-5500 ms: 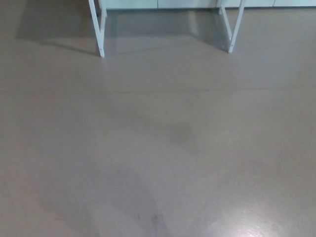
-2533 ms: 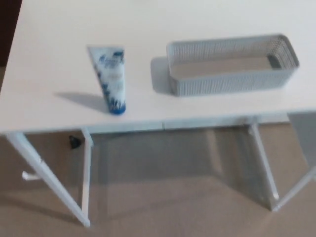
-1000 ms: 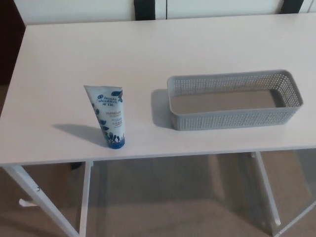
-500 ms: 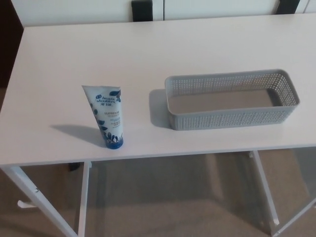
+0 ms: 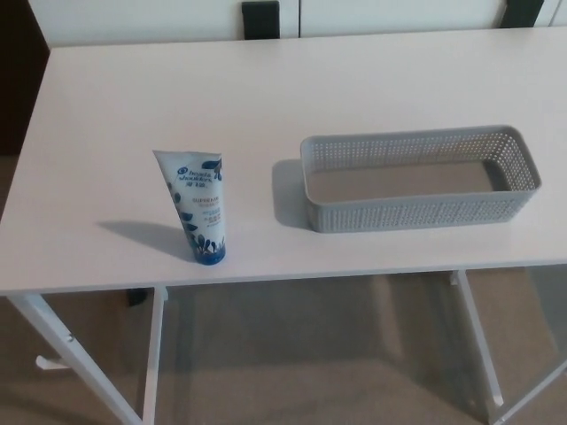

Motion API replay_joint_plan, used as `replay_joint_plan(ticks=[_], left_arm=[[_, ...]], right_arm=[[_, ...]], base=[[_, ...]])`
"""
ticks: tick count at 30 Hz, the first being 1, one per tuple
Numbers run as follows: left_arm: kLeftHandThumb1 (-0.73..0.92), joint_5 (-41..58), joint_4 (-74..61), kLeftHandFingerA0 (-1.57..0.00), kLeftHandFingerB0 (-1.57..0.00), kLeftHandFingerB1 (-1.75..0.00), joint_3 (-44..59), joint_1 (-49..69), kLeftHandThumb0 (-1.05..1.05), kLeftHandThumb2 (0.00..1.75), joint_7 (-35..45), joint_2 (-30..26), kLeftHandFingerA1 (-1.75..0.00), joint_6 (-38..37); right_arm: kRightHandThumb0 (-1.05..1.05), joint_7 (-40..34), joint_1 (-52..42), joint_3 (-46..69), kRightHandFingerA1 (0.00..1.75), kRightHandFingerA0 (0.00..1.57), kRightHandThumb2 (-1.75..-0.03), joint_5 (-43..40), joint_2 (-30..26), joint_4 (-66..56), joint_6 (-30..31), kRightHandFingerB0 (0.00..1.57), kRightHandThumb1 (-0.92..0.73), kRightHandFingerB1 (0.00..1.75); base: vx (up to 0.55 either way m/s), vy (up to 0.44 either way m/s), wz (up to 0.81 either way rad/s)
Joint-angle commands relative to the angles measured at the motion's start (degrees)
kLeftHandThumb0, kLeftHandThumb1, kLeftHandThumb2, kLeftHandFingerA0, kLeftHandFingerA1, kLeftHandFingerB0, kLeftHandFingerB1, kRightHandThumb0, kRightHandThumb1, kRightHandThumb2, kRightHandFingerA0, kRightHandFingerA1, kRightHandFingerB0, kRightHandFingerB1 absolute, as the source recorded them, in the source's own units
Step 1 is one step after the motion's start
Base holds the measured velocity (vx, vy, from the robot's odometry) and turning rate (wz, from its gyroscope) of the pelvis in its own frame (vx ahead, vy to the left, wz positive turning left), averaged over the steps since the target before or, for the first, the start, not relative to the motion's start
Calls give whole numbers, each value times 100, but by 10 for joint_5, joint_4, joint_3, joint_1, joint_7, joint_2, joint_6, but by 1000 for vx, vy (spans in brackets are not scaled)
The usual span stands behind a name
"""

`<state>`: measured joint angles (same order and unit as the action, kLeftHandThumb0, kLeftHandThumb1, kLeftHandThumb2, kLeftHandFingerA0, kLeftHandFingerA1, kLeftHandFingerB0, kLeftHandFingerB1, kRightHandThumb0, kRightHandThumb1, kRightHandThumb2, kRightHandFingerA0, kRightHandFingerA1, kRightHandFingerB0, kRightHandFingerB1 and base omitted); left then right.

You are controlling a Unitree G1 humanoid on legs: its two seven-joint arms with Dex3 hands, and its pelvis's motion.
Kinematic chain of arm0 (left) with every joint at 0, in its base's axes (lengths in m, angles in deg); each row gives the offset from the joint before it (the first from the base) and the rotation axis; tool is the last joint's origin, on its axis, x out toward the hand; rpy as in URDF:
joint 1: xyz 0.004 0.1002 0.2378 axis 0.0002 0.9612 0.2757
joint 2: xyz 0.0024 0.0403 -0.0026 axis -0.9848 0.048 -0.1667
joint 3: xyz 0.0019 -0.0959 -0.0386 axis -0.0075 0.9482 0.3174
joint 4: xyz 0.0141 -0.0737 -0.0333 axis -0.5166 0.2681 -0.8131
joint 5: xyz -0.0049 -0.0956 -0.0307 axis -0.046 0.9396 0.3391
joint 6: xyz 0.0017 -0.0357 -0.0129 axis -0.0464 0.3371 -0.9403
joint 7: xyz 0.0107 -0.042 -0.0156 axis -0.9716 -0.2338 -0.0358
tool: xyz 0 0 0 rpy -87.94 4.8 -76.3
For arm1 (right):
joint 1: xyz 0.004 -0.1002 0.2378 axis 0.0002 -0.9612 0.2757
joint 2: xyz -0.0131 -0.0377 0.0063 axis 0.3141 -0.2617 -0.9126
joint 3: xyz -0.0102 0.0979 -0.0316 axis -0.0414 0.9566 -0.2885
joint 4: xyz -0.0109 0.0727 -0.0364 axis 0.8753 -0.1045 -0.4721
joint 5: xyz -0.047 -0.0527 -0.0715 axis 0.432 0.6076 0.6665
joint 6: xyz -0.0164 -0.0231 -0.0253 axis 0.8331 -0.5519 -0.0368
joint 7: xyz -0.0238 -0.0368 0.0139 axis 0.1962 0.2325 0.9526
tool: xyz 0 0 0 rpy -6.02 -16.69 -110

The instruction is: The robot walks towards a table in front, picks a shampoo with left hand and puts it in a small grey container

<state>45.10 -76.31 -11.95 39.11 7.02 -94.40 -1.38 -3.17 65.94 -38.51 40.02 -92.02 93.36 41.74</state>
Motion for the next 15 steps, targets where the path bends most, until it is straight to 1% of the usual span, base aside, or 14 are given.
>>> replay_joint_plan(ticks=[1, 3, 4, 8, 9, 10, 11, 12, 15], left_arm=[[48, 205, -304, -10, -3, -24, 60, -15, -40, 55, 28, -100, -32, 171], [48, 206, -318, -10, -3, -24, 52, -35, -40, 55, 24, -108, -32, 184], [39, 192, -336, -9, 0, -27, 29, -72, -39, 69, 8, -119, -44, 200], [39, 189, -354, -9, 0, -27, 24, -88, -39, 69, -2, -123, -44, 223], [45, 181, -344, -10, -5, -19, 1, -127, -46, 61, 6, -124, -39, 216], [45, 178, -340, -10, -5, -19, -9, -144, -46, 61, 9, -124, -39, 215], [47, 181, -342, -10, -5, -21, -14, -152, -42, 56, 8, -126, -35, 225], [47, 179, -339, -11, -5, -24, -24, -170, -45, 54, 4, -126, -34, 237], [47, 178, -341, -11, -5, -24, -25, -178, -45, 54, 1, -126, -34, 249]], right_arm=[[-29, -4, 3, -3, 49, 74, -60, 1, -10, 8, 19, 56, -67, 42], [-29, -6, 4, -4, 49, 74, -60, 3, -11, 12, 19, 56, -67, 42], [-28, 1, -1, -4, 50, 76, -59, 1, -11, -1, 16, 56, -67, 42], [-28, 4, -3, -3, 50, 76, -59, 0, -12, -7, 15, 56, -67, 42], [-30, 0, 2, -5, 49, 76, -59, 3, -12, -2, 17, 56, -66, 41], [-30, -2, 4, -6, 49, 76, -59, 4, -13, 0, 18, 56, -66, 41], [-28, -1, 4, -4, 50, 77, -59, 2, -12, 0, 19, 57, -66, 42], [-30, 0, 6, -5, 49, 76, -59, 2, -11, -1, 19, 56, -65, 41], [-30, 0, 7, -7, 49, 76, -59, 2, -11, -2, 20, 56, -65, 41]], base=[[0, 0, 0], [0, 0, 0], [0, 0, 0], [0, 0, 0], [0, 0, 0], [0, 0, 0], [0, 0, 0], [0, 0, 0], [0, 0, 0]])
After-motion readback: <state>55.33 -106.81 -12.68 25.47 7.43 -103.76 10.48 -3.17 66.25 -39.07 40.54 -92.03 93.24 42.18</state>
